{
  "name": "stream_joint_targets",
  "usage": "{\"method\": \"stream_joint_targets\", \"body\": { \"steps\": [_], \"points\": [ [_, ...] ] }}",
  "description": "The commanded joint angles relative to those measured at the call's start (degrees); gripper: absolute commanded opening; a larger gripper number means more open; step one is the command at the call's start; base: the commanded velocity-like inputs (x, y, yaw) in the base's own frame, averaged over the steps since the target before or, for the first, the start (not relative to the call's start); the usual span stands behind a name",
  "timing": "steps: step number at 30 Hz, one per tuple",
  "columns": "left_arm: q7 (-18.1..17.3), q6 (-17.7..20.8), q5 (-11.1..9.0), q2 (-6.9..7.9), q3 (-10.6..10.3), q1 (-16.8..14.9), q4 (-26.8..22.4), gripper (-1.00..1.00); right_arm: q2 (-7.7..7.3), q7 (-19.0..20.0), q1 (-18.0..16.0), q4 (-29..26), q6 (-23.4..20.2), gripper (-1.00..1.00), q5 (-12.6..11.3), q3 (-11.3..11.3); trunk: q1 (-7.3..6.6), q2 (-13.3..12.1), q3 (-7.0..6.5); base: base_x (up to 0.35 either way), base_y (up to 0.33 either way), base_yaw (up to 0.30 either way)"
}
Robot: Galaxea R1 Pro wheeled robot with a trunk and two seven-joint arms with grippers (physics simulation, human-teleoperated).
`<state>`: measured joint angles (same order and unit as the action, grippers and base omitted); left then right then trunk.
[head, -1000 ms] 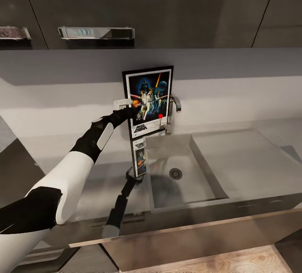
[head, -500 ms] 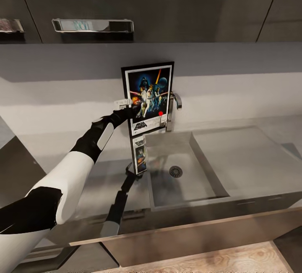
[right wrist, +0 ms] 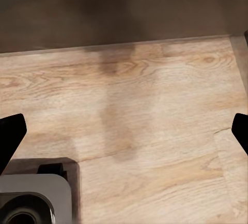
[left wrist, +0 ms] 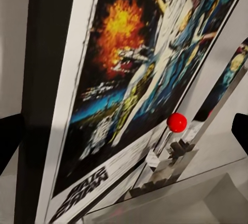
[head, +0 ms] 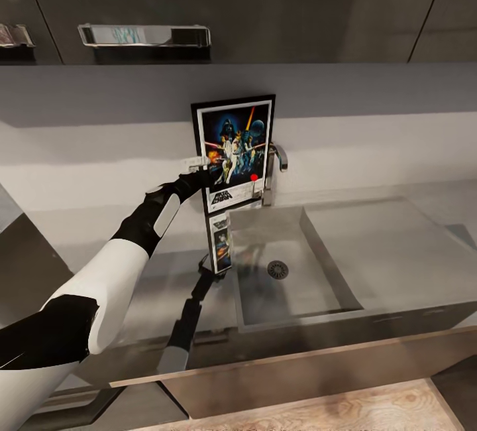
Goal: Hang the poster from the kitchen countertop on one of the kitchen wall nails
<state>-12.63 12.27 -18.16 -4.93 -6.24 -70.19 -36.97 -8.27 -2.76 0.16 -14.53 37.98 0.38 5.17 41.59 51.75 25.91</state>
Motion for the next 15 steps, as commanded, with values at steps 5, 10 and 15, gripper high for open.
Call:
{"method": "stream_joint_targets", "body": {
  "steps": [5,10,15],
  "points": [
    [0.0,0.4,-0.6,0.01,-0.1,0.0,-0.1,1.0,0.01,-0.1,0.0,-0.1,0.1,1.0,0.1,0.1,0.01,0.0,0.47,0.0,0.0,0.0],
    [1.6,0.5,-0.6,0.01,-0.2,0.0,-0.2,1.0,0.01,-0.1,0.0,-0.1,0.1,1.0,0.1,0.1,0.01,0.0,0.88,0.0,0.0,0.0],
    [2.4,1.8,-0.6,0.01,-0.2,0.0,-0.3,1.0,0.02,-0.1,0.0,-0.1,0.1,1.0,0.1,0.1,0.01,0.0,1.09,0.0,0.0,0.0]
  ]
}}
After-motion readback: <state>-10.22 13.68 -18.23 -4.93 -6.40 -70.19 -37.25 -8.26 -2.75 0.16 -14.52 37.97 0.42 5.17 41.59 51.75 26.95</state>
